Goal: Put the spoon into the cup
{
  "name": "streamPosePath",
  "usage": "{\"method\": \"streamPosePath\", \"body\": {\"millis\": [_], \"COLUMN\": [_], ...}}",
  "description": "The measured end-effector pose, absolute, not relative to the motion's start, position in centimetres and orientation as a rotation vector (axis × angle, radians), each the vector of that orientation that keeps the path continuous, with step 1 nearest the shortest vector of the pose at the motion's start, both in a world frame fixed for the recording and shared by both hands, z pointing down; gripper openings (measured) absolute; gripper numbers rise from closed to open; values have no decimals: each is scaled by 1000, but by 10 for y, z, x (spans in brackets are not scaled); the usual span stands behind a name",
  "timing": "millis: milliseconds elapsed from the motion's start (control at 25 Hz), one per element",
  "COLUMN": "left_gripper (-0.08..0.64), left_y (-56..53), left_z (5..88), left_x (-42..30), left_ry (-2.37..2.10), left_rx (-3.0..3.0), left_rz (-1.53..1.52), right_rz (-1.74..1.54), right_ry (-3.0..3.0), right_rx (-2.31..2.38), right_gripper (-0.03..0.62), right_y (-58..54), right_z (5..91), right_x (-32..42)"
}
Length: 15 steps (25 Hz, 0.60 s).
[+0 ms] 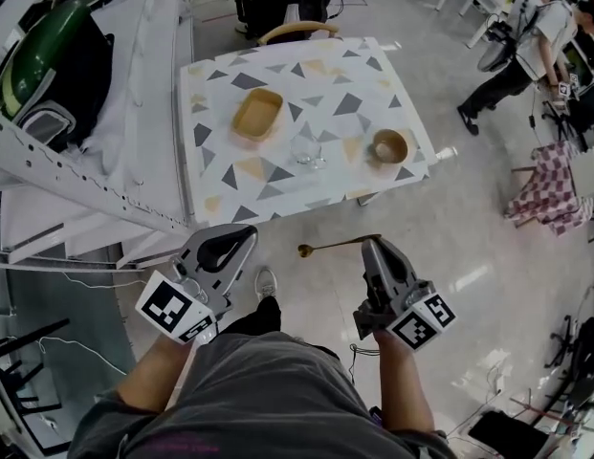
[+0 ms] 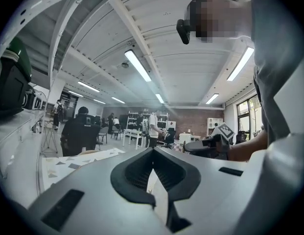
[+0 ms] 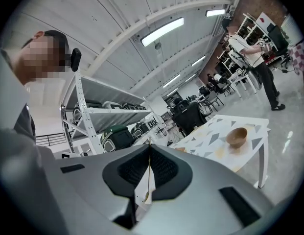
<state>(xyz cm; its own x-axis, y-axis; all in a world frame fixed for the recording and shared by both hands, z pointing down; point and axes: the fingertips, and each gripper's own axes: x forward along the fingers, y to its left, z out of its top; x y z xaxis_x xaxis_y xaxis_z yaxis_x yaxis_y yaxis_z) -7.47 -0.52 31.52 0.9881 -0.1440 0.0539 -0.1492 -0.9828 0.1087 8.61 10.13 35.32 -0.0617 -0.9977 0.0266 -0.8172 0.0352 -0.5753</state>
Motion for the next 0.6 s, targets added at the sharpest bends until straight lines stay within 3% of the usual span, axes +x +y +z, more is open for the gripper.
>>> {"method": "streamPosePath", "body": {"millis": [600], "left_gripper": [15], "left_y": [-99], "left_z": [323], "left_x": [-52], "left_ry": [-148], "left_rx": [3000], "left_rz": [59], "right_rz": [-639], "right_ry": [1921], "right_rx": [-1889], "right_gripper": [23], "right_y": [4], "right_z": [351], "right_x": [103]}}
